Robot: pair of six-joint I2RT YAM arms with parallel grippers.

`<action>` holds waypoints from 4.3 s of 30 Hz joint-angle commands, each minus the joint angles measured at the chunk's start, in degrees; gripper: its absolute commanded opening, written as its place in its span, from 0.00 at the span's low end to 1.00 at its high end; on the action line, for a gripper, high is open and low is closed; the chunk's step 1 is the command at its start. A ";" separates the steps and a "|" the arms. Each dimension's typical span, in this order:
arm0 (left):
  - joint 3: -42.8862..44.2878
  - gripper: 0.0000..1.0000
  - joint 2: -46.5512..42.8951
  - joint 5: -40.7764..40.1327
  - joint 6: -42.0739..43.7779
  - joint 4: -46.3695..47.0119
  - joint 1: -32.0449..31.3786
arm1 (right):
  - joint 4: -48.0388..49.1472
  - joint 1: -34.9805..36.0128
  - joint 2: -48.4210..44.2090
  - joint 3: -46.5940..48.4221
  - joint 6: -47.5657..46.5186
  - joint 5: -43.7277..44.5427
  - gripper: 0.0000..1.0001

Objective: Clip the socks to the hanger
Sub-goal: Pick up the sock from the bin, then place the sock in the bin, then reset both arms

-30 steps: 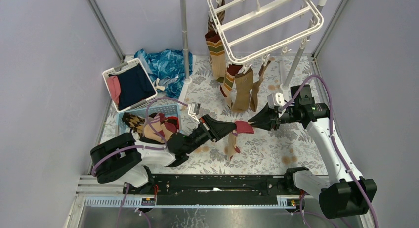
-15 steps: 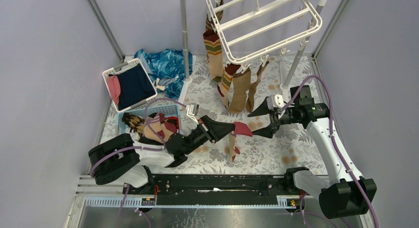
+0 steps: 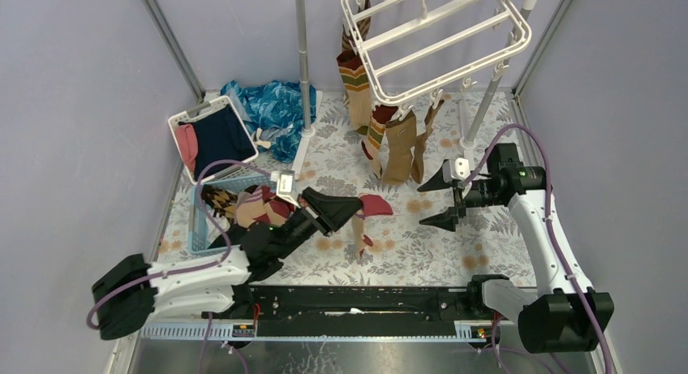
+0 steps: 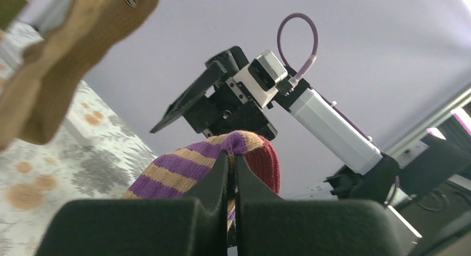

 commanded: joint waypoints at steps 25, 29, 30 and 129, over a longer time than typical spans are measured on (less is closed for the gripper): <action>2.22 0.00 -29.89 -20.01 26.72 -40.34 -0.27 | 68.29 -12.04 7.46 -6.39 63.56 8.84 0.85; 3.29 0.00 -30.04 -20.86 27.23 -42.09 -0.27 | 95.29 -9.68 8.72 -14.62 83.51 7.25 0.86; 3.54 0.00 -30.02 -21.17 27.46 -42.53 -0.27 | 102.90 -8.71 9.04 -16.81 89.63 7.13 0.86; 17.52 0.99 -25.38 14.09 26.66 -64.60 32.55 | 32.90 -13.09 -5.54 8.11 64.62 39.99 1.00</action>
